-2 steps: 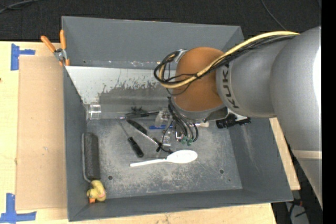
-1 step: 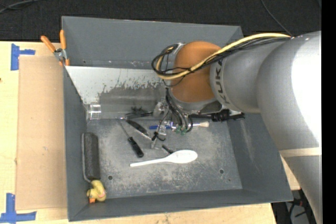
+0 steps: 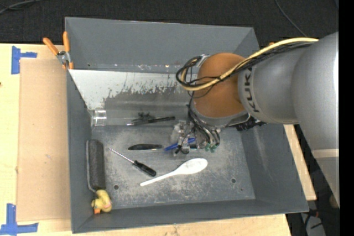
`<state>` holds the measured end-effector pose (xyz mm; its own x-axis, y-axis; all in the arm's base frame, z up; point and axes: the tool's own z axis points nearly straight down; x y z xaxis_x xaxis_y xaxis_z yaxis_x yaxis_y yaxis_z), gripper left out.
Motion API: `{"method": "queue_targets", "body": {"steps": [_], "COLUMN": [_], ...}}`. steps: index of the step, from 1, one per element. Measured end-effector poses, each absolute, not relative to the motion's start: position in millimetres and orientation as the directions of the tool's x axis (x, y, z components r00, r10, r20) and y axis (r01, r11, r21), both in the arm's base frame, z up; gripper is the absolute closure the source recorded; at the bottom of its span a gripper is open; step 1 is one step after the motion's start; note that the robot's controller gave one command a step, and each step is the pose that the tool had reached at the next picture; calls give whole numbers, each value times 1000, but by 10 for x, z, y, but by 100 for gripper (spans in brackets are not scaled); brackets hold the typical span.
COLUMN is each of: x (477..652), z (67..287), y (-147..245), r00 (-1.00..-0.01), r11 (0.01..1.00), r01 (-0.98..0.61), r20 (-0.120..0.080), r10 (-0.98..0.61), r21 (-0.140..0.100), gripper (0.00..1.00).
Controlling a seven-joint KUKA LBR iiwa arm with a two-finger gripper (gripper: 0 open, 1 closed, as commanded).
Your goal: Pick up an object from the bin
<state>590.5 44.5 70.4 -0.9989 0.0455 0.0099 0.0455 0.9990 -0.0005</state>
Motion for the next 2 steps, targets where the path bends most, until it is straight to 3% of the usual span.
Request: {"method": "queue_targets", "body": {"steps": [1, 2], "x": [5905, 5867], "z": [704, 926], "y": [444, 443], "r00": [-999, -999], "r11": [999, 999], "r01": [46, 47], "r20": [10, 22], "r10": [46, 47], "r21": [0, -1], "gripper": [100, 100]}}
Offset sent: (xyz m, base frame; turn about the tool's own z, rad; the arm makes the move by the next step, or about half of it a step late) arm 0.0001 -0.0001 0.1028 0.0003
